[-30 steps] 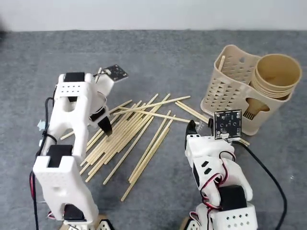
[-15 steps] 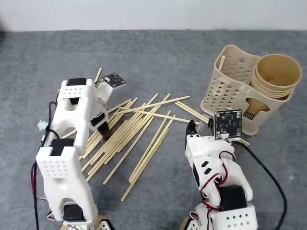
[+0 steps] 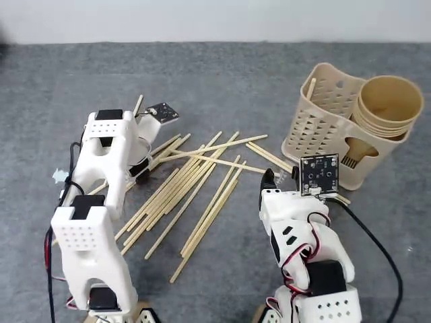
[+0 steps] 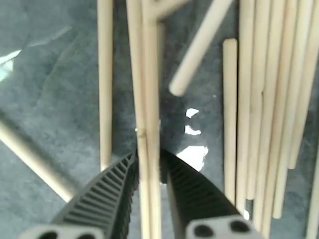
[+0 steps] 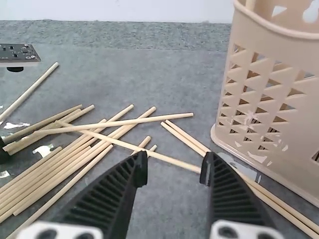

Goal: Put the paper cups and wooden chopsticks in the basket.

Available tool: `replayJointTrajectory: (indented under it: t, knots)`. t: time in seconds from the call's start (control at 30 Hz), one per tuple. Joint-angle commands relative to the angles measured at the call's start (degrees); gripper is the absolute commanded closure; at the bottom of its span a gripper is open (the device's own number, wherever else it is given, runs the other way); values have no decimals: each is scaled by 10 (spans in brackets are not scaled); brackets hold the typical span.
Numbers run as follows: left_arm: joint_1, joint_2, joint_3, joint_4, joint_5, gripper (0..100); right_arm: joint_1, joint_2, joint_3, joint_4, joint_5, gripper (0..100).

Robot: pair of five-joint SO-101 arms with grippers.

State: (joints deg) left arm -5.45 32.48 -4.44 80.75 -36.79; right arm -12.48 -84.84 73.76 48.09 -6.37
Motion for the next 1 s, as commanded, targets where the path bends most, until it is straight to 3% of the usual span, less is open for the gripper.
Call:
replayJointTrajectory:
  t: [0.0, 0.33, 0.97]
  knots:
    - [12, -4, -22, 19, -4, 987, 0, -8, -4, -9, -3, 806]
    - [36, -21, -35, 55, 20, 987, 0, -8, -4, -7, -3, 806]
    - [40, -288, -38, 160, 23, 987, 0, -8, -4, -7, -3, 806]
